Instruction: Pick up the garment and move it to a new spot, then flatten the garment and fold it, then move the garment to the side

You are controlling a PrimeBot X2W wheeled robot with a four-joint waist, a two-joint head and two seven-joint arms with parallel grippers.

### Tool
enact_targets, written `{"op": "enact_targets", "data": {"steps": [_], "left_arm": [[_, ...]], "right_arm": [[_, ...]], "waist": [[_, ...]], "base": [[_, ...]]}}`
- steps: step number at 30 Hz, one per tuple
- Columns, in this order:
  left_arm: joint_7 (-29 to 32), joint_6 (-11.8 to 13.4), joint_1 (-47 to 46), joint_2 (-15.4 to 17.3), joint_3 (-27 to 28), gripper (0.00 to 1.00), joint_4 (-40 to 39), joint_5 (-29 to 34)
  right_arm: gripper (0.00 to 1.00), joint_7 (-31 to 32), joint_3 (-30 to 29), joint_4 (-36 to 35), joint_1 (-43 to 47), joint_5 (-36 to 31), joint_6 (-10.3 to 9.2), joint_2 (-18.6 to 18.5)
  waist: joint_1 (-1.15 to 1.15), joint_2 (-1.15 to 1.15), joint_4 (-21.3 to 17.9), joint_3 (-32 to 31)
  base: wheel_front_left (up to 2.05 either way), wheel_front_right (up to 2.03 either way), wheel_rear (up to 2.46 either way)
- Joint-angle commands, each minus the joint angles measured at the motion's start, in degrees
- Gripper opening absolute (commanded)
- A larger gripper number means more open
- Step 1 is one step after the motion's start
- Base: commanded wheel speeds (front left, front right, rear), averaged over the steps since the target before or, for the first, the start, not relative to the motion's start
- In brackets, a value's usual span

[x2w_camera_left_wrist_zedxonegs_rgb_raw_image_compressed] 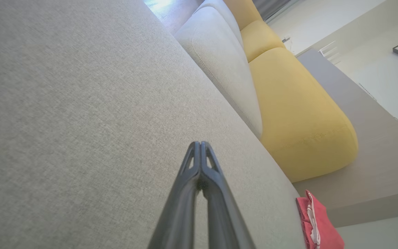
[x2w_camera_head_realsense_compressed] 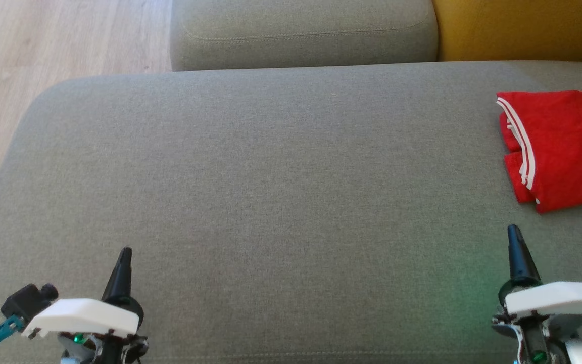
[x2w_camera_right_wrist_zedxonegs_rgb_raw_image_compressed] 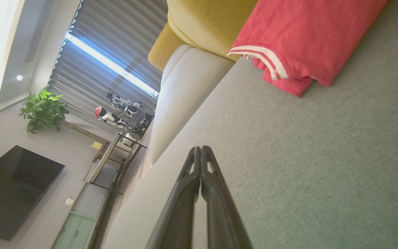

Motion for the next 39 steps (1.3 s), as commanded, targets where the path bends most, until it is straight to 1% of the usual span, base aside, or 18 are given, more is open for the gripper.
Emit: {"op": "enact_targets", "data": {"steps": [1, 20, 39], "left_arm": [[0.45, -0.47, -3.50, 0.11, 2.20, 0.00, -1.52, -1.35], [3.69, -2.23, -4.75, -1.79, 6.04, 0.00, -1.47, -12.73], [6.61, -3.82, -5.88, -3.49, 9.48, 0.00, -1.43, -22.96]], "right_arm": [[0.00, 0.22, 0.34, -1.54, -3.40, 1.72, 0.12, -0.64], [0.00, 1.47, -0.68, -0.58, -4.75, 15.24, 0.15, -0.67], [0.00, 2.62, -1.62, 0.28, -5.96, 27.36, 0.18, -0.68]], "waist": [[0.00, 0.00, -0.01, 0.00], [0.00, 0.00, -0.32, -0.07], [0.00, 0.00, -0.59, -0.13]], "base": [[0.00, 0.00, 0.00], [0.00, 0.00, 0.00], [0.00, 0.00, 0.00]]}}
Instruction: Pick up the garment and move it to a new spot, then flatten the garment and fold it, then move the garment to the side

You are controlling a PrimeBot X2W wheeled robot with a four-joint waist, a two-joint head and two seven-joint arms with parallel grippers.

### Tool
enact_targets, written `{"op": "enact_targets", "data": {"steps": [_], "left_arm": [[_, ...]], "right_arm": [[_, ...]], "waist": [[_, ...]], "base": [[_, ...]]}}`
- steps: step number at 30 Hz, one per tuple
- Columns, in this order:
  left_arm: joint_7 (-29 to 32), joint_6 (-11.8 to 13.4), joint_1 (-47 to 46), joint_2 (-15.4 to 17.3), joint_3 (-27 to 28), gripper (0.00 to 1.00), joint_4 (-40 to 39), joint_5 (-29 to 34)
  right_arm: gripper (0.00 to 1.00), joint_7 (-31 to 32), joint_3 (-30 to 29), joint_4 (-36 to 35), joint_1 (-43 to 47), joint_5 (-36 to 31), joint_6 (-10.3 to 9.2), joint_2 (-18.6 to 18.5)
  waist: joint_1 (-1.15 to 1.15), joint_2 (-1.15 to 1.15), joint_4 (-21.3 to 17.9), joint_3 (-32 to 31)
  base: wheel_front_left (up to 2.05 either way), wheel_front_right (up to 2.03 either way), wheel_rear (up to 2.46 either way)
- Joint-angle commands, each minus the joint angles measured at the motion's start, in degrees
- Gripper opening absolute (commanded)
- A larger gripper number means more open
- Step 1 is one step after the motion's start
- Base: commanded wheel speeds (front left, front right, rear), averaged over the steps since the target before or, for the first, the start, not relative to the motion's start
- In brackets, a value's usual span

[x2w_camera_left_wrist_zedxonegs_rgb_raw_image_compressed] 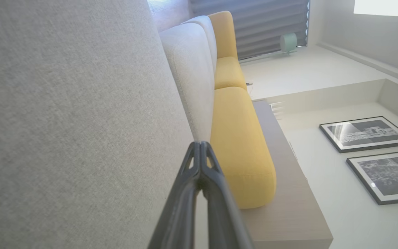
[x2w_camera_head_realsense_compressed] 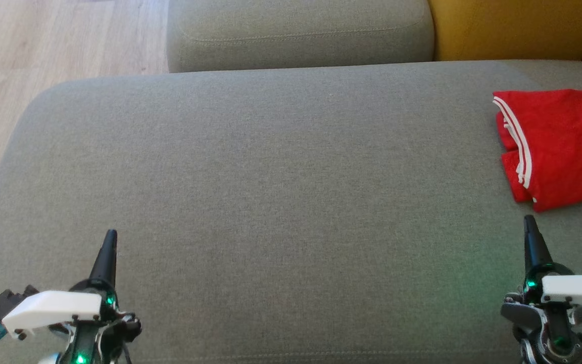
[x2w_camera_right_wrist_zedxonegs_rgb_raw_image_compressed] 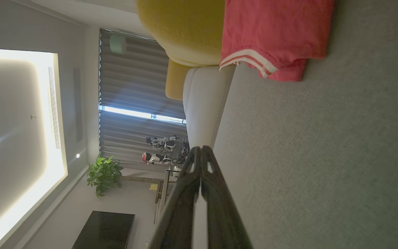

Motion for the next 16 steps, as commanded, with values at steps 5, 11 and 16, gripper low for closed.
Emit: {"op": "enact_targets", "data": {"steps": [5, 11, 16], "left_arm": [[1.29, -1.21, -3.72, -0.35, 3.16, 0.00, -1.61, -3.90], [2.27, -1.74, -4.10, -0.92, 4.31, 0.00, -1.60, -7.31], [3.07, -2.17, -4.41, -1.40, 5.26, 0.00, -1.59, -10.14]], "right_arm": [[0.00, 0.68, 0.58, -1.45, -3.19, 4.76, 0.20, -0.68], [0.00, 1.07, 0.26, -1.16, -3.60, 8.80, 0.21, -0.67], [0.00, 1.39, -0.01, -0.92, -3.93, 12.15, 0.22, -0.67]], "waist": [[0.00, 0.00, -0.08, -0.02], [0.00, 0.00, -0.17, -0.04], [0.00, 0.00, -0.25, -0.06]], "base": [[0.00, 0.00, 0.00], [0.00, 0.00, 0.00], [0.00, 0.00, 0.00]]}}
